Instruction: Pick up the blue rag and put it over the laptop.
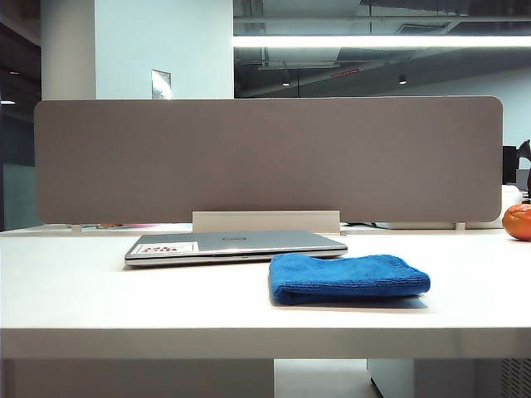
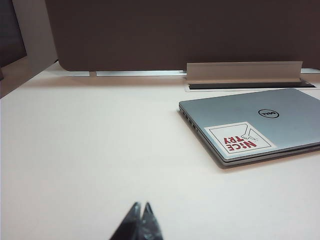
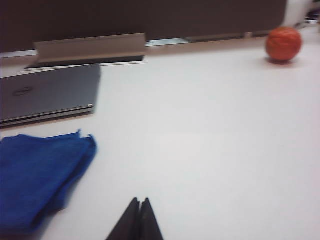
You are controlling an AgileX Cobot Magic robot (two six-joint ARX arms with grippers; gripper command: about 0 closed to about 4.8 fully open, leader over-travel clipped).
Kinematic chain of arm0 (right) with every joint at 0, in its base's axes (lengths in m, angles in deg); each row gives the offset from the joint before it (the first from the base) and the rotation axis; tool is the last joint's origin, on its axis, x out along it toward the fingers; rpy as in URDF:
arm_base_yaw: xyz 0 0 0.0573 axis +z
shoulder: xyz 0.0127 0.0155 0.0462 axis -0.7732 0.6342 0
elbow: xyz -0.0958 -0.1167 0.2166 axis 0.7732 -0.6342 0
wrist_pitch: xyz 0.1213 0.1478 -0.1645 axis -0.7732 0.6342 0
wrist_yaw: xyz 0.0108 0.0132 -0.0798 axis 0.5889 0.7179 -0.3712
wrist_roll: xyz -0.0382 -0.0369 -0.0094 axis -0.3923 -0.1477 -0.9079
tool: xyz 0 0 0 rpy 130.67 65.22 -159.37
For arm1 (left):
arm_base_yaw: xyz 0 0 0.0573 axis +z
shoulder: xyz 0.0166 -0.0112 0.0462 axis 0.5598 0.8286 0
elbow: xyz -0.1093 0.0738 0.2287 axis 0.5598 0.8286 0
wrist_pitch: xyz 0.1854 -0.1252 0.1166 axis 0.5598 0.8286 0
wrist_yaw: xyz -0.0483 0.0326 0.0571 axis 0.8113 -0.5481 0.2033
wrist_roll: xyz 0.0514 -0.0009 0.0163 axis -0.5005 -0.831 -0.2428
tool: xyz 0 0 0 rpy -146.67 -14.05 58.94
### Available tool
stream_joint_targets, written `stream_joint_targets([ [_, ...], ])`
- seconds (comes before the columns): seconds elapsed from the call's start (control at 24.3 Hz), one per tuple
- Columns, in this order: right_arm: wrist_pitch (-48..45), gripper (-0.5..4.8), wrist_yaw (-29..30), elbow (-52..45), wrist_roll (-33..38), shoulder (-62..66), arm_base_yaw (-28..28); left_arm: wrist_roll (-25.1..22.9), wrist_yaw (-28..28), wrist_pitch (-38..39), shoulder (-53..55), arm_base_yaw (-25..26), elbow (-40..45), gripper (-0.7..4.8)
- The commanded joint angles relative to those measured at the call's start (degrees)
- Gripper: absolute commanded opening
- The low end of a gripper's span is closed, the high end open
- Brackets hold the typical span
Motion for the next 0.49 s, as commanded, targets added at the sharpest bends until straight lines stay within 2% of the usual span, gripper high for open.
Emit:
stream_joint_targets([
  [0.04,0.3,-0.01,5.2,-0.2,0.0,-0.1,0.0,0.0,0.3,0.7,0.1,-0.1,-0.2,-0.06],
  [0.25,2.4,-0.01,10.2,-0.2,0.0,-0.1,0.0,0.0,0.3,2.1,0.1,-0.1,-0.2,-0.06],
  [0.49,2.3,-0.01,12.1,-0.2,1.5,-0.1,0.0,0.1,0.3,2.1,0.1,-0.1,-0.2,-0.06],
])
